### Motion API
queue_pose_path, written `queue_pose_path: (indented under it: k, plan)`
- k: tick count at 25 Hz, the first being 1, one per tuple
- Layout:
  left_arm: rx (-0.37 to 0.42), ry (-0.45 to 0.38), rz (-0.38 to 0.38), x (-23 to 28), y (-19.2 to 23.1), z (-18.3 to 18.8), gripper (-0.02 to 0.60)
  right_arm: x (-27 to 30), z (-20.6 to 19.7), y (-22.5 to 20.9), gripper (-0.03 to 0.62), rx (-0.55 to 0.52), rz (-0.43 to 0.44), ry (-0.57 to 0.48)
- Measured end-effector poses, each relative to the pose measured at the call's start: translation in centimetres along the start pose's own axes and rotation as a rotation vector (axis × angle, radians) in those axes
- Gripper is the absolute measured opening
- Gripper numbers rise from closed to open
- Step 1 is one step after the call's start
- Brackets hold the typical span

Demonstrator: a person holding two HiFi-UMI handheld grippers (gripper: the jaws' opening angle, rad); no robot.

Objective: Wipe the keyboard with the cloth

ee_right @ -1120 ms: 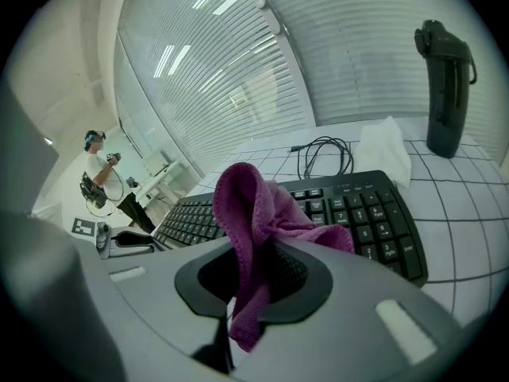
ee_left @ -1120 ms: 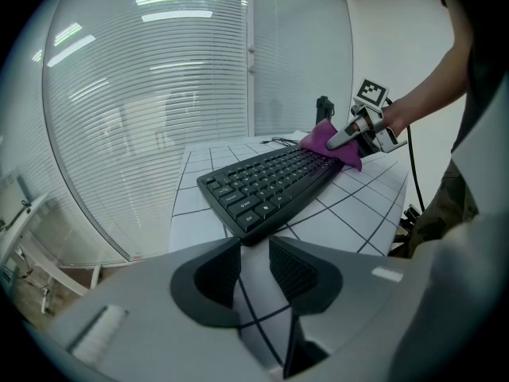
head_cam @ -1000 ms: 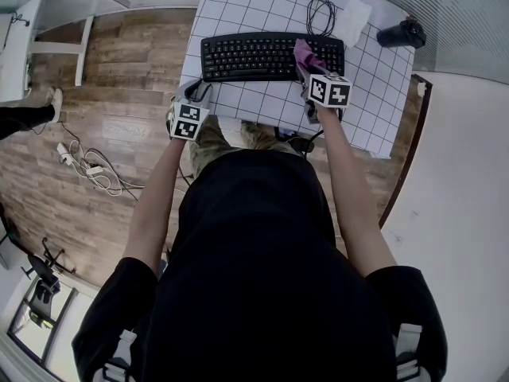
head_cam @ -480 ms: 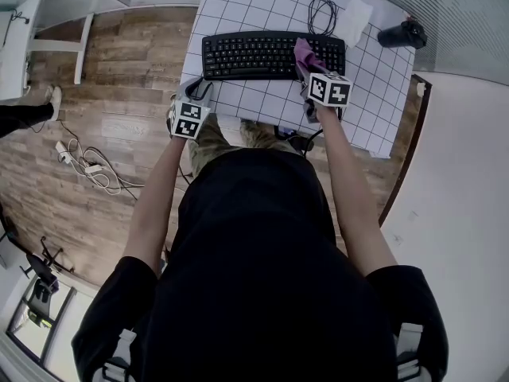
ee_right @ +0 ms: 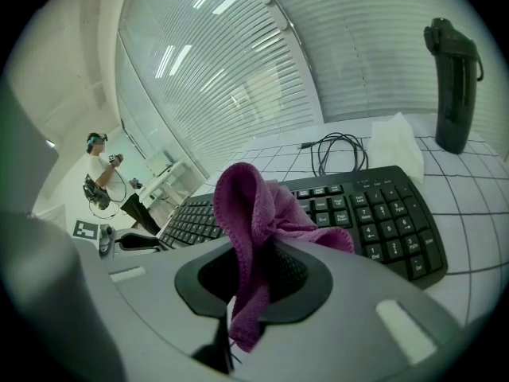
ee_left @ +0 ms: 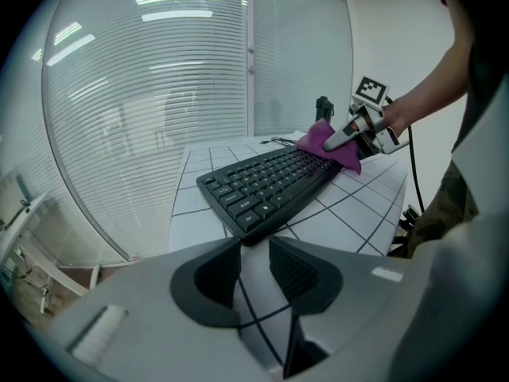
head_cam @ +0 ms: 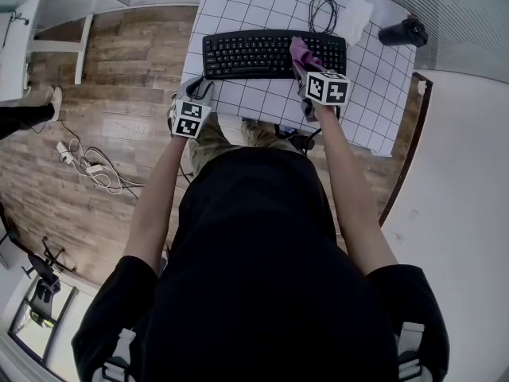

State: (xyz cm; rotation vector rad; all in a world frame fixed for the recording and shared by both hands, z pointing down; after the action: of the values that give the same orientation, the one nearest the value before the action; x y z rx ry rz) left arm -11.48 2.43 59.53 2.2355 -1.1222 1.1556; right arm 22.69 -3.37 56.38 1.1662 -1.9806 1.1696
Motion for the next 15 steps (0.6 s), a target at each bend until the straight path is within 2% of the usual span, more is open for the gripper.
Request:
queue_pose_path:
  k: [15]
  plan:
    - [0.002,0.002,-0.007,0.2,0.1,-0.2,0.11,1.0,0.2,1.6,0.066,-0.011,0.025,0.016]
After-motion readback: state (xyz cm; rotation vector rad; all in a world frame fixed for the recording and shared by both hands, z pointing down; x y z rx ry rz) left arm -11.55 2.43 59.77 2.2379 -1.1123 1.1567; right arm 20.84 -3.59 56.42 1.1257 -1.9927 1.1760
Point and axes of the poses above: the fingertips, and each gripper's own axes: x forward along the fingers, y to its left, z out of its top, the point moved 9 cm from there along -x, backward along the fingers, and after that the axes turned 9 degrees about y, right-handed, at the moved point
